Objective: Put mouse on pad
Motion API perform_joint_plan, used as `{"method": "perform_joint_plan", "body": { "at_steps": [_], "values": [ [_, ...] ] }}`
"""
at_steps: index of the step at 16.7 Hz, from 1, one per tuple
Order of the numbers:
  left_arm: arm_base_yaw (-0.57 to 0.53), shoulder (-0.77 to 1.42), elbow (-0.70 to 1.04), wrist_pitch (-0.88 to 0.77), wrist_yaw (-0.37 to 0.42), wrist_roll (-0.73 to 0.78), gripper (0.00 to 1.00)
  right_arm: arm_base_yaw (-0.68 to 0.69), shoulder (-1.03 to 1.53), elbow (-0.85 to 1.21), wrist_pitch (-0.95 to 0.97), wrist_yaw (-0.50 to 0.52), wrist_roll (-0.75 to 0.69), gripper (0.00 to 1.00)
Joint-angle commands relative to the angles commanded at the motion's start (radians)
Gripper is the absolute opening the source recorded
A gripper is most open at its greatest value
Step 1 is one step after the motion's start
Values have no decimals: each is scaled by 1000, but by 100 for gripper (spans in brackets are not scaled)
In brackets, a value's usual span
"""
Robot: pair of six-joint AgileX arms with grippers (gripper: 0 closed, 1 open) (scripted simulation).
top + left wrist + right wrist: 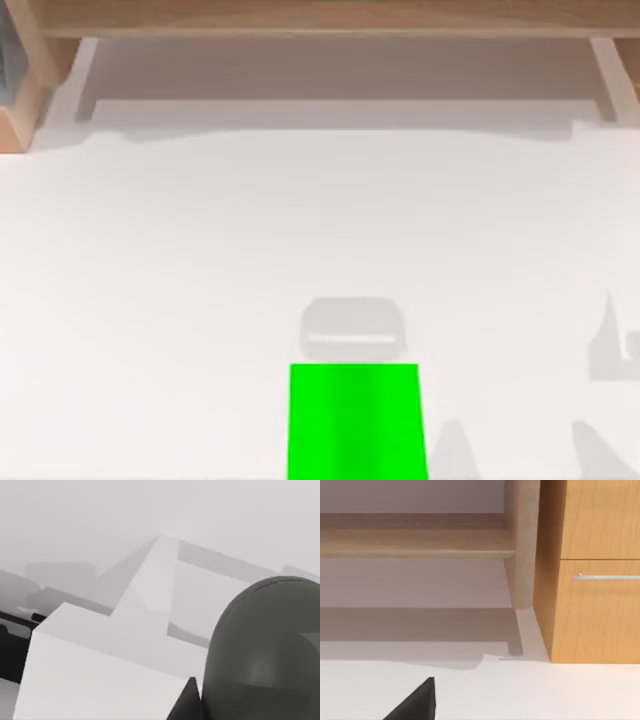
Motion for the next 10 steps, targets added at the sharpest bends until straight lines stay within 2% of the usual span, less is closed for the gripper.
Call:
{"method": "perform_joint_plan", "body": {
  "at_steps": [4,10],
  "values": [
    [507,51,22,20,-55,-425,0,0,0,0,0,0,0,100],
    [1360,104,45,44,-109,-1117,0,0,0,0,0,0,0,100]
  ]
}}
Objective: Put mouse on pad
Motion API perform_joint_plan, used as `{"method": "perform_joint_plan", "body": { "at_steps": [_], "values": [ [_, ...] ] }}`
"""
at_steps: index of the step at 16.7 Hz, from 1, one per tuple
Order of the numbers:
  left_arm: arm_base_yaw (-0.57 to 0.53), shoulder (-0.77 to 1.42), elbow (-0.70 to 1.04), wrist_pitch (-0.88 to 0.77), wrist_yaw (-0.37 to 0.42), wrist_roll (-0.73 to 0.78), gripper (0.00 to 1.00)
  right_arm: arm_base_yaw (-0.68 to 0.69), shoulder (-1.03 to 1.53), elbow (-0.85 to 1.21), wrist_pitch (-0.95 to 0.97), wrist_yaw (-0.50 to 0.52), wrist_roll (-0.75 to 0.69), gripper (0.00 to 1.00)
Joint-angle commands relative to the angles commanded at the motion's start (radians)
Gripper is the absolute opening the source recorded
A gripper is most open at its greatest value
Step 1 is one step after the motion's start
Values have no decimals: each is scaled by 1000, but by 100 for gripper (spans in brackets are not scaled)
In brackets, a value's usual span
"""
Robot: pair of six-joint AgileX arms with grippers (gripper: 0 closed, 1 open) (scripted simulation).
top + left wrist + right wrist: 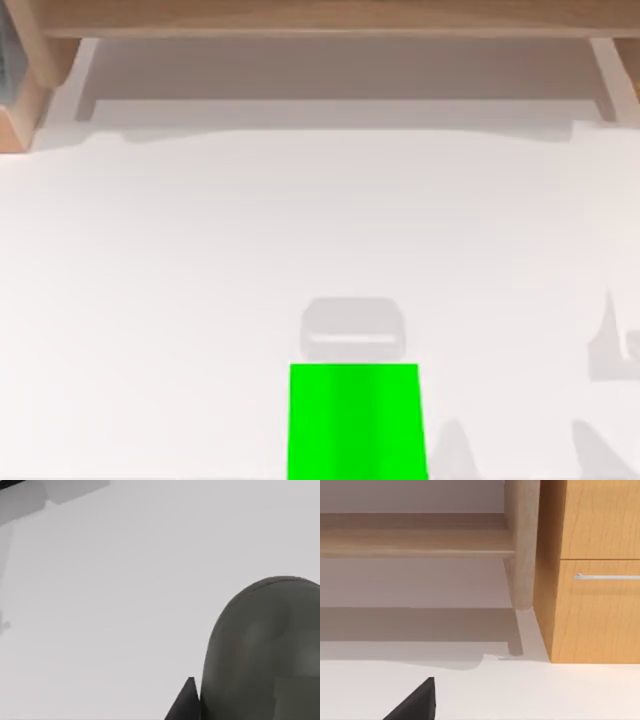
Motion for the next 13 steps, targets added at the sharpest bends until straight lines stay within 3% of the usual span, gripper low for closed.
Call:
{"method": "perform_joint_plan", "body": {
  "at_steps": [7,13],
  "values": [
    [1002,7,4,14,10,-786,0,0,0,0,0,0,0,100],
    [1768,-25,-19,2,77,-1351,0,0,0,0,0,0,0,100]
  ]
}}
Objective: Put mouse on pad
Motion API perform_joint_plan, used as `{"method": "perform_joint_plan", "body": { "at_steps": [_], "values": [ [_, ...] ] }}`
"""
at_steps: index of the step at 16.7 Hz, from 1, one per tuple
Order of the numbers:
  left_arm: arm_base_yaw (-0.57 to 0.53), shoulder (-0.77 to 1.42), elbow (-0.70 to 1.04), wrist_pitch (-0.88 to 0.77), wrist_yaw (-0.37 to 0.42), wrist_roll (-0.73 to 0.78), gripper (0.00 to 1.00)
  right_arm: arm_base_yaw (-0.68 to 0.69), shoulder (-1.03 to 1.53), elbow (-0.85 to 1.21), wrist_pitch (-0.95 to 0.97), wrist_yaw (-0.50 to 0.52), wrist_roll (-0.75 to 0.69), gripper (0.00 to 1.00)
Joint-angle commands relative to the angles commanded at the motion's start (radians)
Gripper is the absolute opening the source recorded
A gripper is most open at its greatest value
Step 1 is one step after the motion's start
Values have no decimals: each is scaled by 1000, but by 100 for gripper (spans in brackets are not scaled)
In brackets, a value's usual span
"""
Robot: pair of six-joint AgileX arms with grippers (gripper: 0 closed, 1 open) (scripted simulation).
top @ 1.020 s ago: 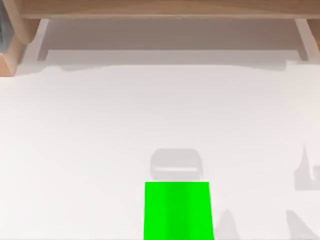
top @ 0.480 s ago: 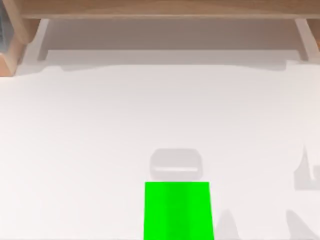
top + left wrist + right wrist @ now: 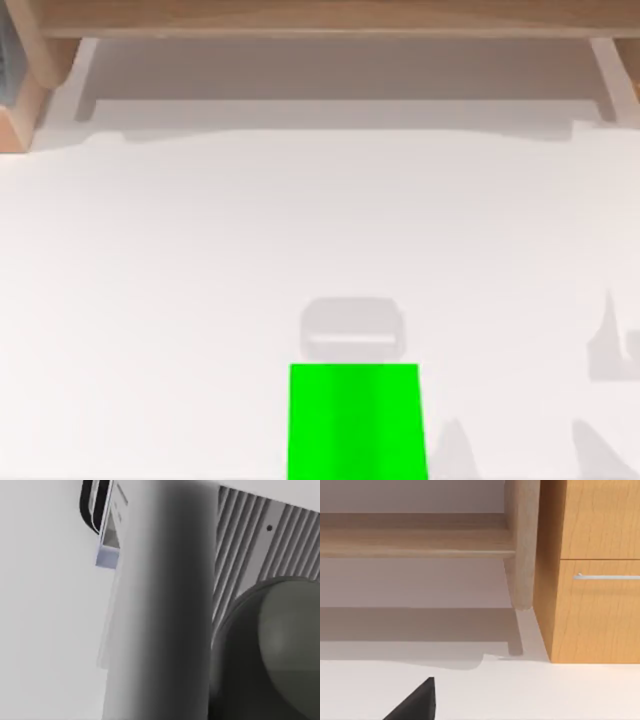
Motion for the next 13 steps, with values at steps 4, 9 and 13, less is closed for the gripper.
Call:
{"method": "perform_joint_plan", "body": {
  "at_steps": [4,9,13],
  "values": [
    [424,-30,-25,-18,54,-295,0,0,0,0,0,0,0,100],
    [830,-73,-57,-43,121,-575,0,0,0,0,0,0,0,100],
    [1047,-100,-73,-59,165,-725,0,0,0,0,0,0,0,100]
  ]
}}
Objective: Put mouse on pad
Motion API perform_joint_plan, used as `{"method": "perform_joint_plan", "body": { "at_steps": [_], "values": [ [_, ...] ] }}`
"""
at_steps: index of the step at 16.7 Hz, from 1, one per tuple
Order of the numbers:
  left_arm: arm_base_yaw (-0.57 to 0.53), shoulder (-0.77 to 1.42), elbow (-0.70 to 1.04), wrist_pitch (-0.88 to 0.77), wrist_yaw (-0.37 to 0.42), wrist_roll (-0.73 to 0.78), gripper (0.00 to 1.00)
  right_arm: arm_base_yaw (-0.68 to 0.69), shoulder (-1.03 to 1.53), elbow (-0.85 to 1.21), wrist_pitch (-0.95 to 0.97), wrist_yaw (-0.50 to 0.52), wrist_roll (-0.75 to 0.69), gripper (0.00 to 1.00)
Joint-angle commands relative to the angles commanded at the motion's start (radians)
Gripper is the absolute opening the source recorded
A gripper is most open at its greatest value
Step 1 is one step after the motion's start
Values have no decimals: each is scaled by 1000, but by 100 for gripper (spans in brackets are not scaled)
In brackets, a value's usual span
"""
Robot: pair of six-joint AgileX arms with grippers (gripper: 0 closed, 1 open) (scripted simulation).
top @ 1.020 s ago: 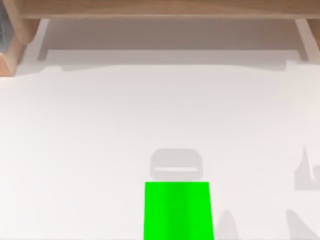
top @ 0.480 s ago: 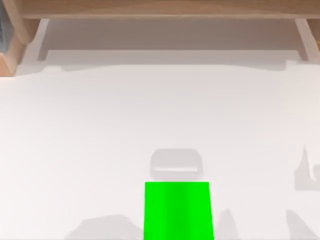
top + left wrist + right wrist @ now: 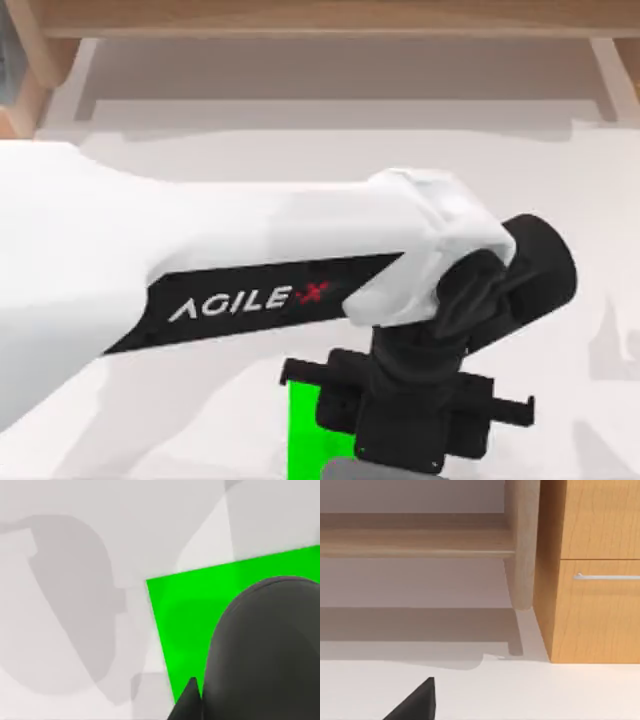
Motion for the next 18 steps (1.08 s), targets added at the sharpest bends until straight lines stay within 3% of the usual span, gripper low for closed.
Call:
{"method": "perform_joint_plan", "body": {
  "at_steps": [4,18],
  "values": [
    [101,-13,-7,-9,23,-69,0,0,0,0,0,0,0,100],
    [132,16,-50,19,58,-42,0,0,0,0,0,0,0,100]
  ]
}}
